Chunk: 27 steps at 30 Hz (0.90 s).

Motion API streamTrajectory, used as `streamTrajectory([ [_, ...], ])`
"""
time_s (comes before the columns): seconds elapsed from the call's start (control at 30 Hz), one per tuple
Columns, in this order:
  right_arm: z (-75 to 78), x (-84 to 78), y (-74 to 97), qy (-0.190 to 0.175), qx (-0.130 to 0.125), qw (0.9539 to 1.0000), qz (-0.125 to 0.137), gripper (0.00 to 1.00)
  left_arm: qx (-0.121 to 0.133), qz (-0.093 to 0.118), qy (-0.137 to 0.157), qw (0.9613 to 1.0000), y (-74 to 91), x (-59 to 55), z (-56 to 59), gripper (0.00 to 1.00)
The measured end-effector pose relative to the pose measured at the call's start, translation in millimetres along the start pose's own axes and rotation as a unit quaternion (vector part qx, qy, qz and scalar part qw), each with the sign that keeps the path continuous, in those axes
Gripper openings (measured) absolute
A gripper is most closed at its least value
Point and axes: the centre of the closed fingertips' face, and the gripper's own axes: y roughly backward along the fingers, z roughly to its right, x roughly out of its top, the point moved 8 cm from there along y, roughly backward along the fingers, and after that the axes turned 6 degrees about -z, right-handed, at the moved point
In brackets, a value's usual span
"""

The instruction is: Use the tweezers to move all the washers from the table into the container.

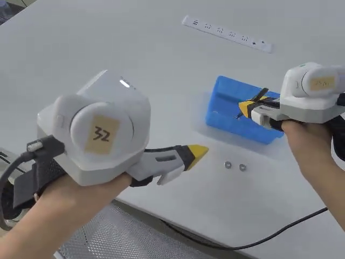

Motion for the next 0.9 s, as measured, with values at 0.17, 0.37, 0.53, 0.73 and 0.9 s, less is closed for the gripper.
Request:
streamTrajectory([
  [0.17,-0.6,-6.6,-6.2,0.003,-0.002,0.9999,-0.013,0.04,-0.001,-0.007,0.003,1.0000,-0.2,-3.4,0.1,0.95],
  [0.37,-0.2,-8.7,-8.0,-0.010,0.002,0.9998,-0.015,0.04,0.003,-0.012,-0.002,0.9999,-0.4,-4.6,0.6,0.95],
  [0.53,-1.7,-9.5,-14.1,-0.006,0.003,0.9998,-0.021,0.04,0.005,-0.014,-0.006,0.9999,-0.2,-6.1,0.7,0.94],
  [0.73,-0.8,-13.5,-13.7,-0.007,0.003,0.9998,-0.018,0.04,0.005,-0.019,-0.016,0.9997,0.1,-5.6,2.1,0.95],
  [0.9,0.4,-13.6,-14.3,-0.010,0.007,0.9997,-0.022,0.05,0.001,-0.017,-0.019,0.9997,-0.3,-3.7,4.6,0.96],
])
